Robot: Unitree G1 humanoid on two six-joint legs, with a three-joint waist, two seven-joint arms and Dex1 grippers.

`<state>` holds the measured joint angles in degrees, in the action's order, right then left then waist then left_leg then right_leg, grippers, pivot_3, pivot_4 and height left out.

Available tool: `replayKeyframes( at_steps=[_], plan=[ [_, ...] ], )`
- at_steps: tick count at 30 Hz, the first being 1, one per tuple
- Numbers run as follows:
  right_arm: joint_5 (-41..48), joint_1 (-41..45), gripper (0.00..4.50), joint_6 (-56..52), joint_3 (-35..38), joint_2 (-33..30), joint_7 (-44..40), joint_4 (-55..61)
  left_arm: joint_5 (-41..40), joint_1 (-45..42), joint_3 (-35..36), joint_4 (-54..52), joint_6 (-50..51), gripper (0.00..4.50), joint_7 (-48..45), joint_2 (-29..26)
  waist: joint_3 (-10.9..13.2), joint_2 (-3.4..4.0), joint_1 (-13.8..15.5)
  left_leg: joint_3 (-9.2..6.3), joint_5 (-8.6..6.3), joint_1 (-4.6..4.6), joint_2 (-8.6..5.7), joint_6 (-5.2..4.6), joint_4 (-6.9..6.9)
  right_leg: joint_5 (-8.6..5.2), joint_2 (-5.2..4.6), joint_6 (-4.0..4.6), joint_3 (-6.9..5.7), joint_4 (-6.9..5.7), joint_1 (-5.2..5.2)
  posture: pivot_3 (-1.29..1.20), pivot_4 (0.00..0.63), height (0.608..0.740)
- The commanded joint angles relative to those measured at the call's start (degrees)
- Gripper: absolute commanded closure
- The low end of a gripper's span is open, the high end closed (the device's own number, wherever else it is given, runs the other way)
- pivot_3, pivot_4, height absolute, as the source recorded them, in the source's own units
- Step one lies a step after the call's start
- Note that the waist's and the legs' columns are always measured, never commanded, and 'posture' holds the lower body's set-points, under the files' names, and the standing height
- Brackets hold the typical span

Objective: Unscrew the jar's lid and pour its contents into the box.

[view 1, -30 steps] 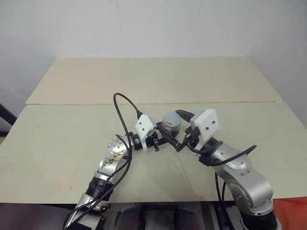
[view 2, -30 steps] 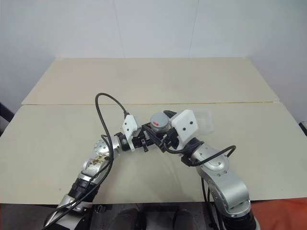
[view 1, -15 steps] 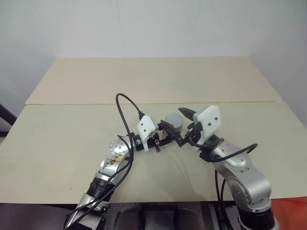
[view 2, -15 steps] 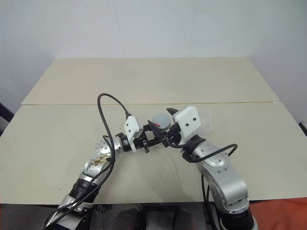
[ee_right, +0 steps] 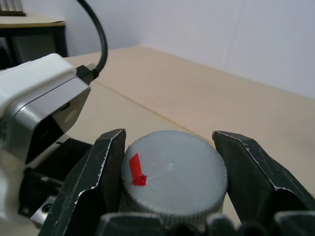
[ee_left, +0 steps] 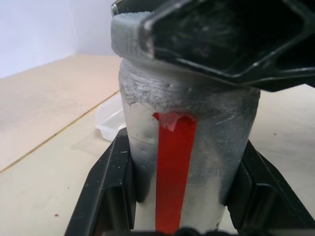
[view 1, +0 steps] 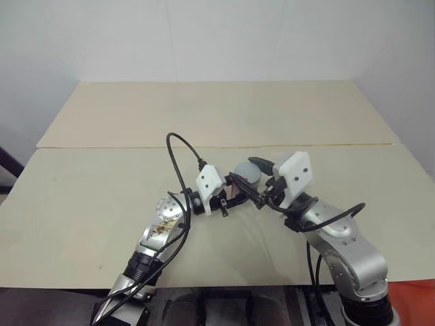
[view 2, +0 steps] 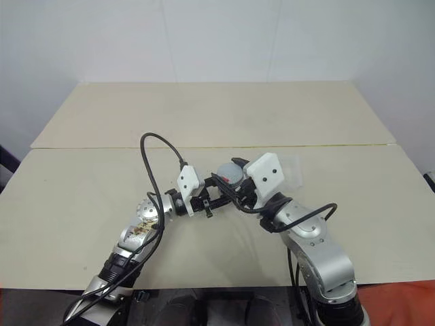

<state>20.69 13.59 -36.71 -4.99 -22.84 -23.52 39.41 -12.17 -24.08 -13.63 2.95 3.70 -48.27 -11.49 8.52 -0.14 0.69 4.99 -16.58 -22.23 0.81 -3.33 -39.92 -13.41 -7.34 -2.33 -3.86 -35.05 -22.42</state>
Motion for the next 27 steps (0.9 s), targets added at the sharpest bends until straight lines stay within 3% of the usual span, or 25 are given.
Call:
replayKeyframes(
  at_steps=[1, 9, 17, 24, 27],
  plan=[
    [7.33, -0.42, 1.71, 1.76, 4.43, -5.30, -10.83, 1.49, -1.54, 0.19, -0.27, -3.11, -0.98, 2.56, -1.99, -0.52, 0.00, 0.00, -0.01, 0.00, -0.01, -0.01, 0.00, -0.02, 0.00, 0.00, 0.00, 0.00, 0.00, 0.01, 0.00, 0.00, 0.150, 0.740],
    [16.29, 7.63, 1.71, 7.50, 3.99, -15.65, -40.03, -13.18, -2.96, 0.01, -1.34, -5.69, -0.40, 2.56, -5.21, -1.48, 0.01, -0.01, -0.37, 0.01, -0.23, 0.10, 0.04, -0.41, 0.00, 0.00, 0.00, 0.02, 0.10, 0.09, 0.01, 0.00, 0.150, 0.740],
    [12.16, 24.72, 1.71, 17.47, -2.21, -13.64, -65.14, -39.99, -3.08, 1.01, -2.55, -7.71, -0.03, 2.56, -4.95, -1.20, 0.01, -0.01, -0.55, 0.05, -0.14, 0.13, 0.04, -0.25, -0.02, 0.01, -0.01, 0.03, 0.13, 0.05, 0.04, 0.00, 0.150, 0.740],
    [12.31, 27.28, 1.71, 25.11, -2.99, -13.04, -68.98, -47.45, -2.99, 1.20, -2.68, -7.70, -0.19, 2.56, -4.18, -1.29, 0.01, -0.01, 0.12, 0.04, -0.04, -0.05, 0.02, -0.08, -0.02, 0.03, -0.05, 0.00, -0.01, 0.07, -0.01, 0.00, 0.150, 0.740],
    [13.21, 27.38, 0.83, 23.85, -1.23, -12.40, -68.07, -48.78, -2.79, 1.15, -2.70, -7.20, 0.04, 2.56, -3.87, -1.41, 0.01, -0.01, 0.03, 0.05, -0.04, -0.05, 0.02, -0.08, -0.03, 0.04, -0.06, -0.02, -0.02, 0.08, -0.01, 0.00, 0.150, 0.740]
  ],
)
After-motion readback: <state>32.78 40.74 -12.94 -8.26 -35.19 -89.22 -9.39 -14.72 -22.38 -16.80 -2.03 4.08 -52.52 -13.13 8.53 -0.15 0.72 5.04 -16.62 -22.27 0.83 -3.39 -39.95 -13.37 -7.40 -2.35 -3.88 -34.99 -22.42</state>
